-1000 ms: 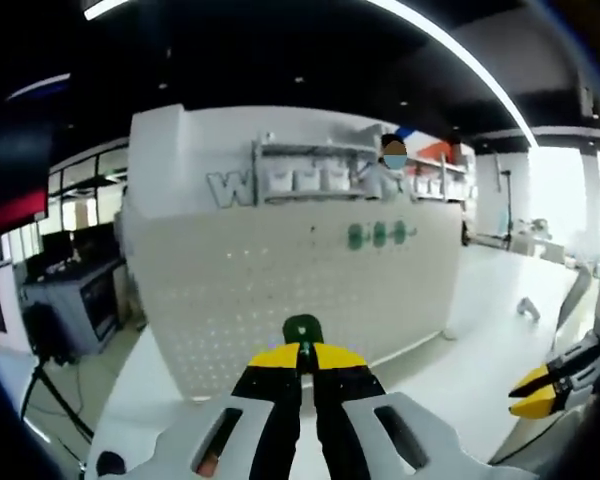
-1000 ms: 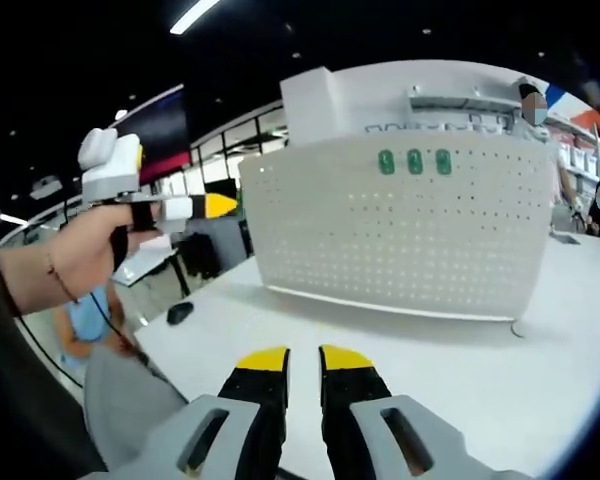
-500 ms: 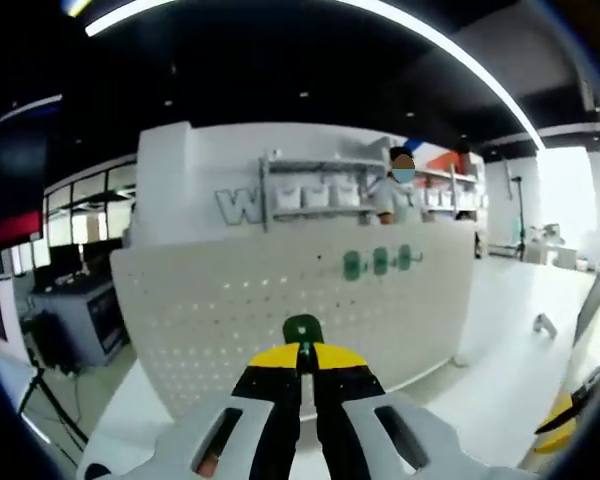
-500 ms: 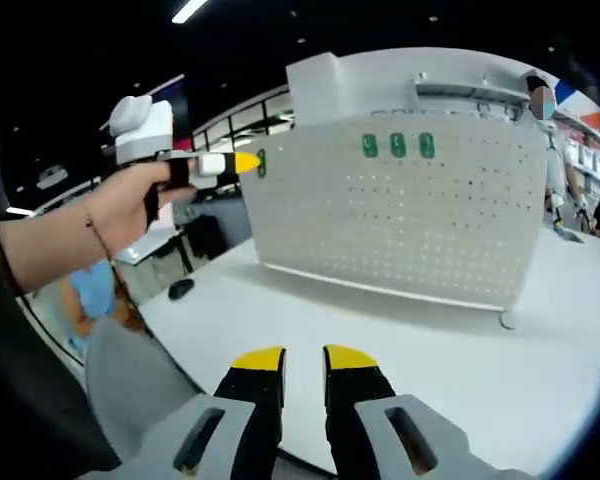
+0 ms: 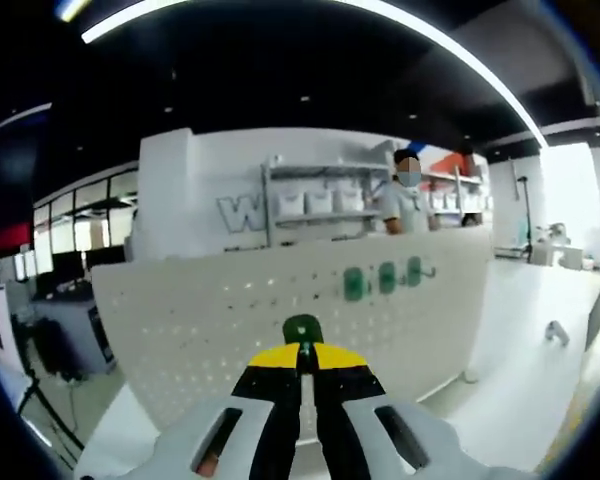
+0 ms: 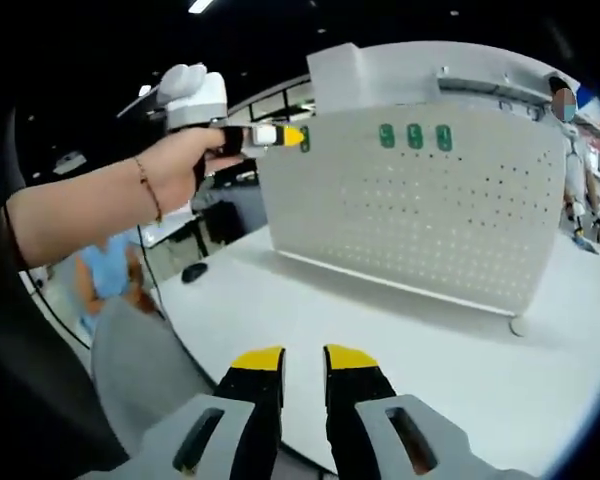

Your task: Insert the hook assembly into the mounting plate slot until the hook locks in place.

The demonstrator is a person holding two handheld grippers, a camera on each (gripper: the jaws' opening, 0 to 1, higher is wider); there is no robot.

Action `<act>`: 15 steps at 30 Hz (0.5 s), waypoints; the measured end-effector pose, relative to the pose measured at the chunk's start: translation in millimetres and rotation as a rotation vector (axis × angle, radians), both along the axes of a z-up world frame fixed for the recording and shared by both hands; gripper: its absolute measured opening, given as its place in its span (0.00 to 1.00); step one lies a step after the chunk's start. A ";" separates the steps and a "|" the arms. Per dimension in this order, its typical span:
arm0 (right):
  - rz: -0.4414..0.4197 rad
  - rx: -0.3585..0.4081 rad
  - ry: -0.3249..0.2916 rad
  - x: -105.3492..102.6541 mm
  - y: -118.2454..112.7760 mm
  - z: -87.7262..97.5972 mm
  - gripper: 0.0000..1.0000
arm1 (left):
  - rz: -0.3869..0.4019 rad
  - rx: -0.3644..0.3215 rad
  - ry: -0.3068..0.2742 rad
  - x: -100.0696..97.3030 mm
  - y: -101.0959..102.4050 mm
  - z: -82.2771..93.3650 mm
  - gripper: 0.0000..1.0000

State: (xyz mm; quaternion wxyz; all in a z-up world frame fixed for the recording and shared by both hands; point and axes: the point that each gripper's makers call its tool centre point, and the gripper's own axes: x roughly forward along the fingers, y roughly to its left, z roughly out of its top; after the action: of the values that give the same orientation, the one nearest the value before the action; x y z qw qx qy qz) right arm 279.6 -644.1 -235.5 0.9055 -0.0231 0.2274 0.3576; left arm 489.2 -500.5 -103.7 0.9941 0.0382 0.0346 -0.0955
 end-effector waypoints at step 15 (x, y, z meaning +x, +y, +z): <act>-0.017 -0.008 0.038 2.9 -19.6 -11.5 0.13 | 0.021 0.005 -0.032 63.8 -14.8 4.8 0.02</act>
State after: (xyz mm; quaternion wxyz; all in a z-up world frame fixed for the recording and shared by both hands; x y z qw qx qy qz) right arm 282.5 -663.7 -247.0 0.9039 -0.0178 0.2462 0.3493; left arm 553.0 -515.3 -98.9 0.9954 0.0418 0.0195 -0.0844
